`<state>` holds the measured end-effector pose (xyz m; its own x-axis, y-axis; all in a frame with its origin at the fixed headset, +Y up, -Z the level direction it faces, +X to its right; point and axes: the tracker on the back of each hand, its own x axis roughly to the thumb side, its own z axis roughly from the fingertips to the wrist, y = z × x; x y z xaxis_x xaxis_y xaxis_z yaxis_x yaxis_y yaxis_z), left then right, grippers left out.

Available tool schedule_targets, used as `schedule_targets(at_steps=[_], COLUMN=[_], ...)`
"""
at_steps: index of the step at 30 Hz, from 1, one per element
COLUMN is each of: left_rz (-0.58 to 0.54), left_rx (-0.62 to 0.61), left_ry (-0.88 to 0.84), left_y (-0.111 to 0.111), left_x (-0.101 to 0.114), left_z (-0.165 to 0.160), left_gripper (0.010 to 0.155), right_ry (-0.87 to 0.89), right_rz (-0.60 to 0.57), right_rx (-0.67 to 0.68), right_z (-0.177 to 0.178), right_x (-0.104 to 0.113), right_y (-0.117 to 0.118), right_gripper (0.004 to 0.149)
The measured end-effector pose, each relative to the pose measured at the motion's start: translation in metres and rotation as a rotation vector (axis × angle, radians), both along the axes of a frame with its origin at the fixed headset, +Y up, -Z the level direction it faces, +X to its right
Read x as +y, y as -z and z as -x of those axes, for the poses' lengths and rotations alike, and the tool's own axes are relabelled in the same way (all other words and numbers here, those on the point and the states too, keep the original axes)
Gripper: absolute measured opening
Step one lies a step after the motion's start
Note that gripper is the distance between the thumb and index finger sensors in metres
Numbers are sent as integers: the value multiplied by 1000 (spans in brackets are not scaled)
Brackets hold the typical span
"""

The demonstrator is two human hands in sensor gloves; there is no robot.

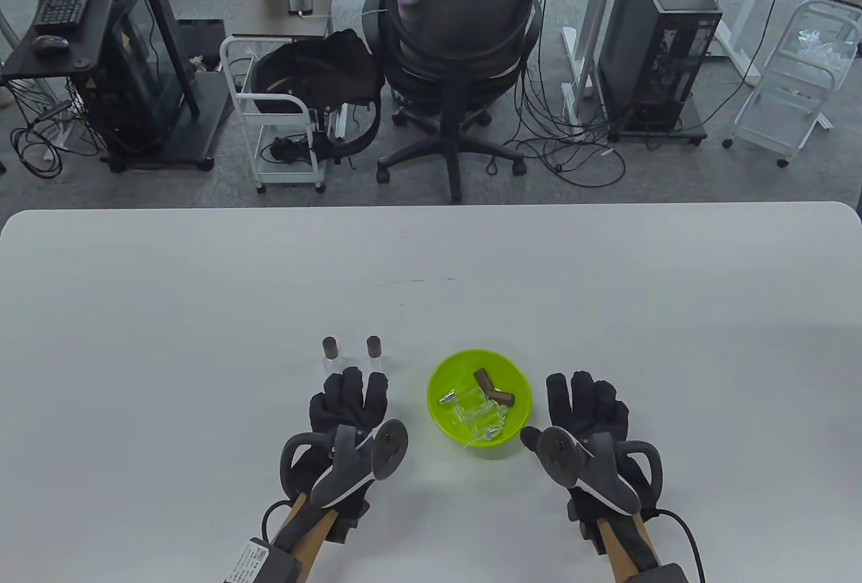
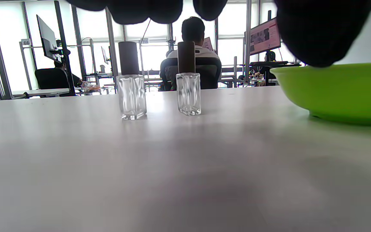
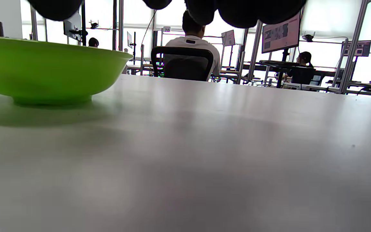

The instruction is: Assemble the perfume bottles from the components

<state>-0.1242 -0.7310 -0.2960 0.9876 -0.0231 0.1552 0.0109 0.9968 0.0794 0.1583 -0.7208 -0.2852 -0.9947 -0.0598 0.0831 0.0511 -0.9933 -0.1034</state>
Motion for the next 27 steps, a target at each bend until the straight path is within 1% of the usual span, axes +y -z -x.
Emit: schedule_targets(at_steps=[2,4,7,11,13,15,17,20,22,27], left_rz=[8,17,7,4,9,22,29,38,34,29], left_rx=[10,20,28,38,42,49,59,65,68,64], left_ry=[-5,-15,-59,-94,-103,-113,-120,-114,-109,-114], left_y=[0,0,-3,-5,-4,-3,-2,-2,-3,-3], left_x=[0,2,7,10,10,9,7,6,8,6], left_z=[3,6,13,20,23,24,26,26,26,25], left_gripper=[98,98,98,98,98,97,95,95,95,95], right_ry=[11,1,-96,-196,-228,-276,-312,-368,-363,-368], right_rz=[-4,18,61,78,112,173,202,199,214,203], right_rx=[-12,0,10,12,5,-38,-57,-71,-77,-83], right_z=[12,27,59,91,102,113,118,123,123,124], right_x=[7,13,18,16,13,7,2,-3,-6,-13], right_y=[1,2,9,21,28,36,40,45,48,52], right_gripper=[81,79,77,73,69,67,66,68,69,70])
